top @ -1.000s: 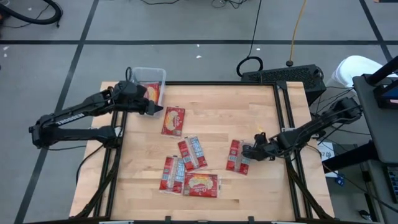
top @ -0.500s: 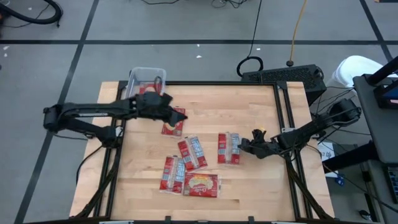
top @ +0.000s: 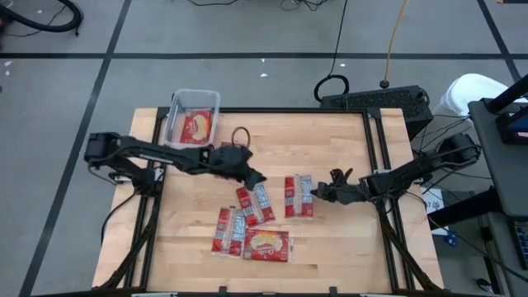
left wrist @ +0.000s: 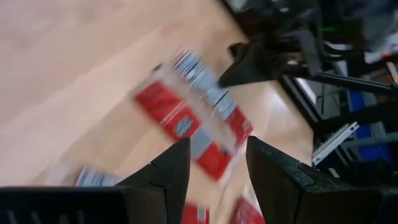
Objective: Sort popcorn bags into baskets
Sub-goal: Put the red popcorn bag into the transparent container
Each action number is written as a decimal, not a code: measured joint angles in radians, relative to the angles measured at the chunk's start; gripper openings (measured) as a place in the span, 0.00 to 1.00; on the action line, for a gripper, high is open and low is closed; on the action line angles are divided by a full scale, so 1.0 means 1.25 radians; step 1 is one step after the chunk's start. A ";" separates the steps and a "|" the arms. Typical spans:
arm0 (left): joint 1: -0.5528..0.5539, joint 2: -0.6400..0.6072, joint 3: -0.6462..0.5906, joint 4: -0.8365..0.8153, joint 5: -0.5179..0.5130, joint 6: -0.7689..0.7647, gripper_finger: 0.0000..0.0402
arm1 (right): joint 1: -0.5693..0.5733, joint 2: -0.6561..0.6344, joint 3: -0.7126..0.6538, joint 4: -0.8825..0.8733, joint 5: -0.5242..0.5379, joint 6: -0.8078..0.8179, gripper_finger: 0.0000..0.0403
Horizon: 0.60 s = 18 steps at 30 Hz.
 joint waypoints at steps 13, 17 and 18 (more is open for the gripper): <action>-0.048 0.286 0.001 0.355 -0.045 0.234 0.24 | -0.041 -0.001 0.001 0.033 -0.041 -0.010 0.00; -0.051 0.351 0.008 0.416 -0.011 0.281 0.14 | -0.047 -0.001 0.002 0.041 -0.041 -0.008 0.00; -0.053 0.365 0.018 0.417 -0.005 0.296 0.12 | -0.047 -0.001 0.002 0.043 -0.041 -0.008 0.00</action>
